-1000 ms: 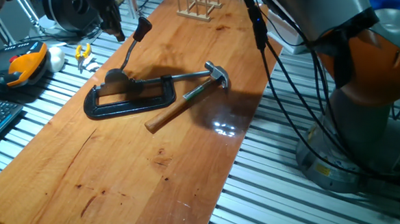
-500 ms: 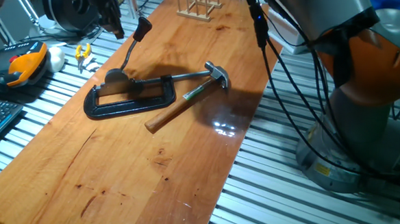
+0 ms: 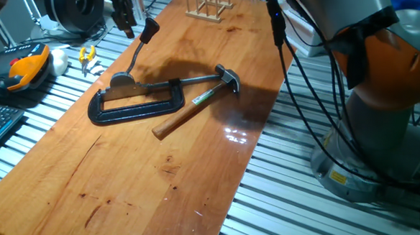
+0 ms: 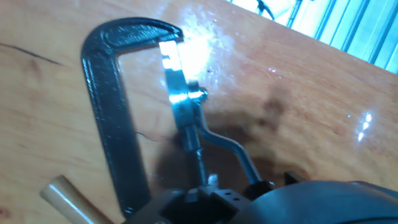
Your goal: Pull up the lever
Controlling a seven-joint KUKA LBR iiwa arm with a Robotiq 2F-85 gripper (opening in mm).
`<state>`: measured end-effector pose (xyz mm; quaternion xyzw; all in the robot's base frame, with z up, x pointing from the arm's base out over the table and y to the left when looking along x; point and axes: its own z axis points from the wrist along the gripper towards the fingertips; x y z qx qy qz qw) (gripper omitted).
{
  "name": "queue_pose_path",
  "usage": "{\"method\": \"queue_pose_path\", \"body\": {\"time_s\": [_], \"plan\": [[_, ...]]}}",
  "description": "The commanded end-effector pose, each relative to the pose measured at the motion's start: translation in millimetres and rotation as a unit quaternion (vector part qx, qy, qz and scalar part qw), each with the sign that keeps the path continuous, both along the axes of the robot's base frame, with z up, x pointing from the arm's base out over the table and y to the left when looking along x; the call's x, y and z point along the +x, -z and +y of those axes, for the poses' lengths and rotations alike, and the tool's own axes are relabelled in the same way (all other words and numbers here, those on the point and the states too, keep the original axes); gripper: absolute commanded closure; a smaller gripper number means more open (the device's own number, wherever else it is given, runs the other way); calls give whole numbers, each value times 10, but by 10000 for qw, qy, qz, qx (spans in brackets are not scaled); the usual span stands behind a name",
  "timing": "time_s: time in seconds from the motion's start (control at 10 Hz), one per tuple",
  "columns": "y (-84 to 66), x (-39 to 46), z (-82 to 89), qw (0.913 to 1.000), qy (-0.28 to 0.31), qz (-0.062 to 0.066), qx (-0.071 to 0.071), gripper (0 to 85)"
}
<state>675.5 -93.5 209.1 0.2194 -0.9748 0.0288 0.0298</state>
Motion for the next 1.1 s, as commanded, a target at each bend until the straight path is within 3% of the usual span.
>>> {"method": "queue_pose_path", "body": {"time_s": [0.0, 0.2, 0.3, 0.5, 0.6, 1.0], "plan": [[68, 2, -77, 10000, -16, 70, 40, 170], [130, -21, -146, 9991, 10, 429, -14, 170], [162, -37, -159, 9988, 14, 490, 9, 170], [254, -103, -182, 9989, 10, 460, 48, 170], [243, -127, -199, 9989, 7, 460, 109, 170], [134, -263, -258, 9991, 8, 429, 32, 170]]}}
